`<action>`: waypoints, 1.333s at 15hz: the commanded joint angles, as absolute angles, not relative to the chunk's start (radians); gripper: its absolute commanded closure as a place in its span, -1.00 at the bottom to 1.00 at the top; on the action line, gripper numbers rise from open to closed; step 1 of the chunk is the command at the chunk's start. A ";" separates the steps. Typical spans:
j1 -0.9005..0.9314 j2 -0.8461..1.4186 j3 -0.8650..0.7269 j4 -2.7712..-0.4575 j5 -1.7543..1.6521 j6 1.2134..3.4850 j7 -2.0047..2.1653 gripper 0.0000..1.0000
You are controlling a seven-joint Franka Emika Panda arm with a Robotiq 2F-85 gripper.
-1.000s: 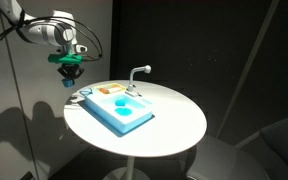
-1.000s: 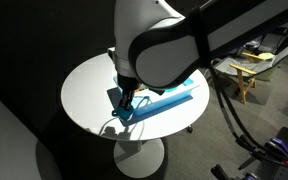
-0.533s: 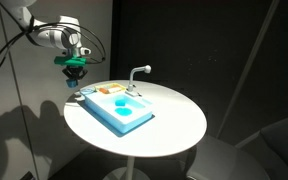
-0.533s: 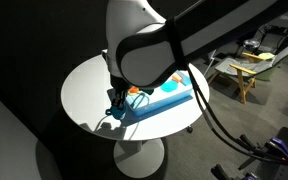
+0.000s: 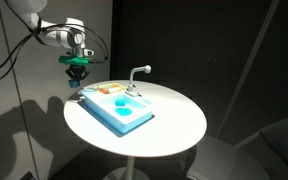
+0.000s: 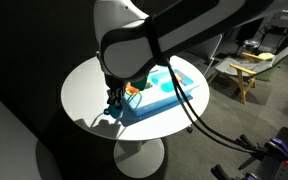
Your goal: Move the cup to the left side of the toy sink
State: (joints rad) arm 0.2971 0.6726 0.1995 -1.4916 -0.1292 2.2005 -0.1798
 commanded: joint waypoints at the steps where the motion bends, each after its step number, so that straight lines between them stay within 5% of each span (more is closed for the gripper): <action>1: 0.325 0.743 0.180 -1.356 -0.152 2.095 -0.171 0.97; 20: 0.356 0.904 0.184 -1.186 -0.174 2.046 -0.262 0.97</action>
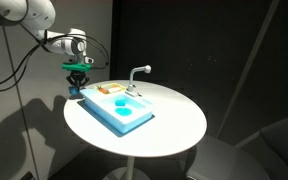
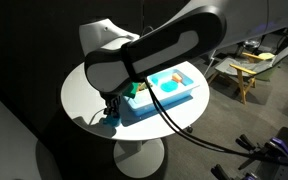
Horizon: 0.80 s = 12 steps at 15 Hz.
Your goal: Move the cup to the left side of the toy sink
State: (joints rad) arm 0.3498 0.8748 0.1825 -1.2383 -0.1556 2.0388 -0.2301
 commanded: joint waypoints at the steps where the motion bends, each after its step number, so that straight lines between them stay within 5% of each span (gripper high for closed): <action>1: 0.357 0.909 0.183 -1.181 -0.174 2.049 -0.269 0.97; 12: 0.354 0.950 0.182 -1.155 -0.174 2.056 -0.311 0.97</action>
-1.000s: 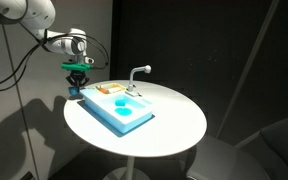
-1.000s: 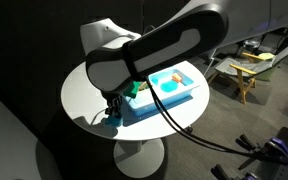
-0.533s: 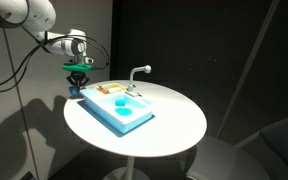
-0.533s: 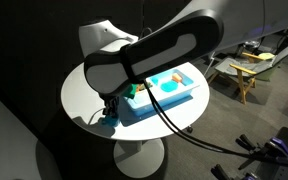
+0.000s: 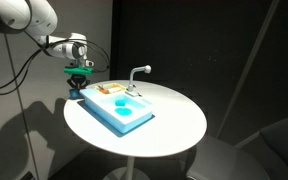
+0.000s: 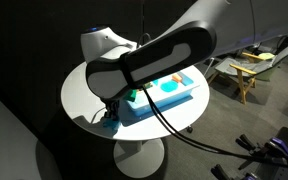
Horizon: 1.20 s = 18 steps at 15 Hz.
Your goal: Move the cup to the left side of the toy sink
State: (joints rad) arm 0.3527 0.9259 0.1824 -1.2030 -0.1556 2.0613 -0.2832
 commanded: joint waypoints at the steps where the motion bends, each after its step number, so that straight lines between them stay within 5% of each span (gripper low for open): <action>1: 0.355 0.951 0.181 -1.152 -0.178 2.054 -0.316 0.97; 15: 0.352 0.950 0.189 -1.149 -0.232 2.046 -0.479 0.97; 16: 0.352 0.951 0.190 -1.149 -0.231 2.045 -0.484 0.39; 18: 0.352 0.951 0.191 -1.149 -0.230 2.044 -0.493 0.24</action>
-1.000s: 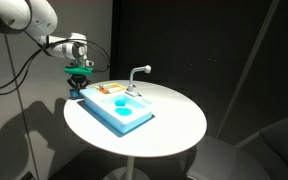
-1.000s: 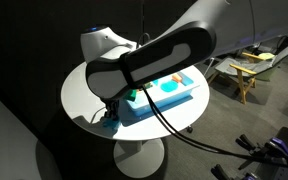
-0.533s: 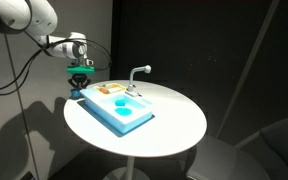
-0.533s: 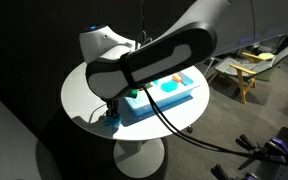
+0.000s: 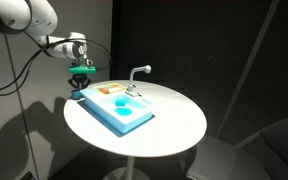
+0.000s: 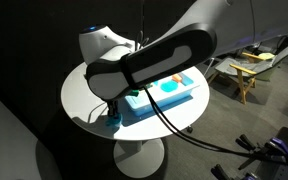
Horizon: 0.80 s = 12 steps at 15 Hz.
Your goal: Move the cup to the left side of the toy sink
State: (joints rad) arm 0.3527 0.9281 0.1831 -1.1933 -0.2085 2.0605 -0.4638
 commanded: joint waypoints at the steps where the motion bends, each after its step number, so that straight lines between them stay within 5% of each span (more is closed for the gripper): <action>1: 0.352 0.951 0.191 -1.148 -0.230 2.043 -0.496 0.08; 7: 0.355 0.950 0.187 -1.150 -0.234 2.037 -0.495 -0.88; 12: 0.356 0.941 0.186 -1.148 -0.230 2.031 -0.481 -1.00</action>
State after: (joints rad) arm 0.3527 0.9313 0.1838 -1.1905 -0.2090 2.0602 -0.4787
